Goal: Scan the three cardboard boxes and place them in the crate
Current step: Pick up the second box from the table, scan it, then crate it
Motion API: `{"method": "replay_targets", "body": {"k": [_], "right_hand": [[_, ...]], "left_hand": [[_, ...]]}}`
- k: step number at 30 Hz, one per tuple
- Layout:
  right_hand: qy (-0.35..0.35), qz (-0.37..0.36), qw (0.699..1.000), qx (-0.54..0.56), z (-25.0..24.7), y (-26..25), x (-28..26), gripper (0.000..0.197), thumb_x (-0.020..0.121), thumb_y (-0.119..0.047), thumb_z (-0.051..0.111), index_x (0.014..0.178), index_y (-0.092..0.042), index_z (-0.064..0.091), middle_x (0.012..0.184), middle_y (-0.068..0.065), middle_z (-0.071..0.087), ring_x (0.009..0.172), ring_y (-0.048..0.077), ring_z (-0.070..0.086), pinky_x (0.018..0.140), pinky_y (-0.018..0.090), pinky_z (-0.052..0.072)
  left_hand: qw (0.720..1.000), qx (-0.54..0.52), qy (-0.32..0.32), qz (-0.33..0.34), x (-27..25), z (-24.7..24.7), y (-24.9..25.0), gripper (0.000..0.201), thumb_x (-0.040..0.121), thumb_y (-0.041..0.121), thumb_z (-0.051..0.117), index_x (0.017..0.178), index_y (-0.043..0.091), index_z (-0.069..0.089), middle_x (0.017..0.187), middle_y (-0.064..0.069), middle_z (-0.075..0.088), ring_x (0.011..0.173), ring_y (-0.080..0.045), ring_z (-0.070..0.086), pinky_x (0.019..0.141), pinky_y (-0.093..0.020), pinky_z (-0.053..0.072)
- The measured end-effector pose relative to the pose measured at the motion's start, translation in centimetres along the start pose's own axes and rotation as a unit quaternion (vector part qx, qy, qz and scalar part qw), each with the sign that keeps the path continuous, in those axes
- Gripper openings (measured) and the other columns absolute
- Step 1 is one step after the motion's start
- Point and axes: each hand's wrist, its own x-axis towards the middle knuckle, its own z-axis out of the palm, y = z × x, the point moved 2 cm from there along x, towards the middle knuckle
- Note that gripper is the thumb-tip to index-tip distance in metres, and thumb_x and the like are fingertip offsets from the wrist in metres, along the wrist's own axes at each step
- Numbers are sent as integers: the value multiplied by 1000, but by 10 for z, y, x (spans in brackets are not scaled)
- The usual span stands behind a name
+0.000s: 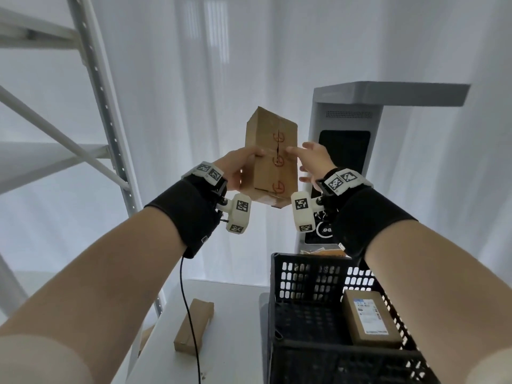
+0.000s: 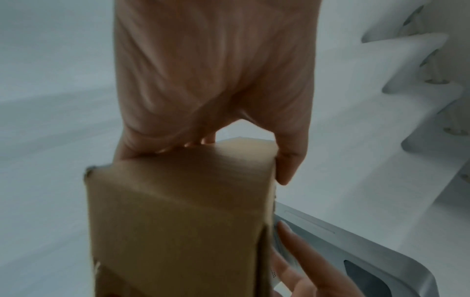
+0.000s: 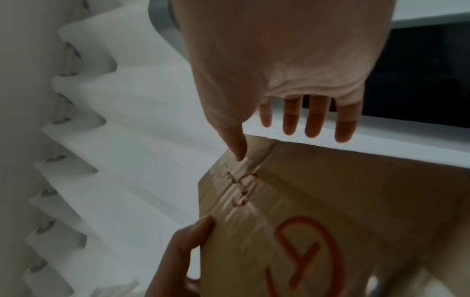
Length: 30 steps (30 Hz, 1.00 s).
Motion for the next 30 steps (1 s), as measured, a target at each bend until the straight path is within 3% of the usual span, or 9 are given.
{"method": "replay_targets", "body": {"k": [2,5,9,12,16,19,23,27,30], "right_hand": [[-22,32,999,37,-9,5,0,71,79,-49,72,137,-17,46,124,4,58,114,28,57,95,49,52],[-80,65,991,90,-17,10,-8,32,86,-46,67,105,-22,61,106,4,66,104,25,62,94,47,53],[-114,77,987,81,-26,19,-12,23,87,-38,67,103,-22,61,102,4,64,95,24,64,90,47,55],[-80,82,992,53,-31,23,-8,30,84,-37,70,105,-17,61,99,5,63,85,22,63,71,39,55],[-33,96,995,0,-32,29,1,45,70,-46,78,100,-17,62,109,8,69,104,27,64,97,48,51],[-31,95,995,6,-34,31,6,62,65,-45,83,114,-14,62,111,9,71,102,27,67,91,46,55],[-50,67,997,-2,-31,34,6,78,64,-40,87,126,-21,44,114,5,65,102,24,65,88,48,56],[-61,45,997,6,-28,37,5,86,70,-41,84,139,-24,36,118,4,63,104,22,65,82,44,56],[-65,53,996,27,-32,40,6,72,74,-37,82,134,-29,44,113,4,70,103,25,67,75,48,55]], "left_hand": [[1000,-7,-21,1,0,6,-1,35,88,34,63,119,19,64,107,-5,66,97,-22,64,81,-38,54],[999,7,-43,1,5,13,-4,57,81,37,68,134,18,58,122,-10,63,107,-30,64,89,-44,55],[998,63,-28,-10,8,22,-9,55,81,46,75,126,18,63,119,-9,68,109,-31,67,89,-51,57],[996,89,26,2,15,22,-12,52,79,42,79,123,18,64,119,-6,70,104,-30,69,84,-51,59],[993,90,82,12,20,29,-15,53,83,28,78,125,19,48,113,-7,65,98,-30,69,80,-49,60],[994,78,80,2,23,32,-18,55,84,22,77,127,27,44,114,-6,63,106,-29,65,86,-54,57],[993,101,64,-13,24,40,-15,30,83,10,70,105,28,60,124,-8,65,112,-28,62,90,-57,54],[987,155,21,-38,19,49,-9,49,82,34,70,128,22,60,129,-5,62,119,-35,57,90,-67,49],[994,98,5,-44,18,51,-9,48,86,38,70,130,21,61,119,-4,61,103,-26,59,91,-54,51]]}}
